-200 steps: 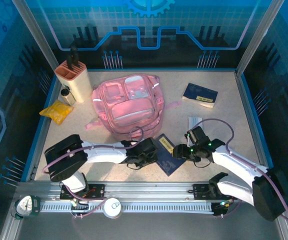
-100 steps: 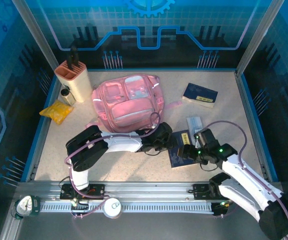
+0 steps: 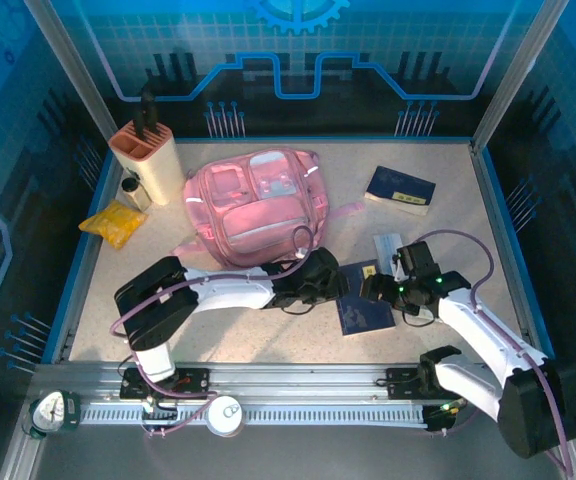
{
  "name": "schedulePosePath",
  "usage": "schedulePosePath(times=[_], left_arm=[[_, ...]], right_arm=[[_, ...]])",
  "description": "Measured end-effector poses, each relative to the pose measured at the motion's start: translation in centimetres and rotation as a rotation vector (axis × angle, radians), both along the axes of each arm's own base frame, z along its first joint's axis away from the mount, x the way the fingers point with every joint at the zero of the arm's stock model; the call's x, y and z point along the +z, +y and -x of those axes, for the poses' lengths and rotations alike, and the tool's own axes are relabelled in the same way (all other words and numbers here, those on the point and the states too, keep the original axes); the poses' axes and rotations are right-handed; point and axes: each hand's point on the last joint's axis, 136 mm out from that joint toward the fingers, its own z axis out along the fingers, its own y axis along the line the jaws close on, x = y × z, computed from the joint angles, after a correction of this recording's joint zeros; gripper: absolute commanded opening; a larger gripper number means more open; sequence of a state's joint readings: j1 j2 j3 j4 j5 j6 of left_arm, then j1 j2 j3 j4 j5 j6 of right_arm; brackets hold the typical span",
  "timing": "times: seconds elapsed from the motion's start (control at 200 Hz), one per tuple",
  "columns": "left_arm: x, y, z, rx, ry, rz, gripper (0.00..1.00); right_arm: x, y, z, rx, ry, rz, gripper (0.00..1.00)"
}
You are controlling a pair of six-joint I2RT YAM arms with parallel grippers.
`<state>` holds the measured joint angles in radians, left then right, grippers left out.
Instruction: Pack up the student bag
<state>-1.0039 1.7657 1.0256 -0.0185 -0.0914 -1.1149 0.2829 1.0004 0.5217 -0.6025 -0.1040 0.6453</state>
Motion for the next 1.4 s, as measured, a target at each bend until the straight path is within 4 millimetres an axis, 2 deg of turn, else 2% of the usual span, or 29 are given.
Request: schedulePosePath(times=[0.09,0.22,0.32,0.43,0.575,0.745,1.086,1.401], left_arm=[[-0.1,0.5,0.0,0.006,-0.003,-0.024,0.45],[-0.7,1.5,-0.1,0.014,-0.010,-0.072,0.46],[-1.0,2.3,-0.2,0.024,-0.005,-0.099,0.48],[-1.1,3.3,-0.4,0.027,-0.001,-0.124,0.47],[-1.0,3.4,-0.5,0.000,-0.001,-0.125,0.46],[-1.3,2.2,-0.2,-0.056,0.013,-0.107,0.44],[-3.6,1.5,0.6,-0.115,0.066,-0.126,0.42],[-3.9,1.4,0.5,-0.127,0.067,-0.144,0.38]], right_arm=[[-1.0,0.2,0.4,0.013,0.029,0.007,0.79],[-2.1,1.9,1.8,0.102,0.053,0.030,0.79],[-2.2,3.6,2.9,0.157,0.060,0.019,0.77],[-1.8,4.4,3.6,0.180,0.049,0.002,0.77],[-0.9,3.7,2.7,0.139,0.006,-0.018,0.66],[-1.3,2.4,1.5,0.074,0.024,-0.050,0.64],[-3.1,3.8,1.5,0.121,0.094,-0.111,0.62],[-2.1,4.0,1.6,0.137,0.066,-0.135,0.59]])
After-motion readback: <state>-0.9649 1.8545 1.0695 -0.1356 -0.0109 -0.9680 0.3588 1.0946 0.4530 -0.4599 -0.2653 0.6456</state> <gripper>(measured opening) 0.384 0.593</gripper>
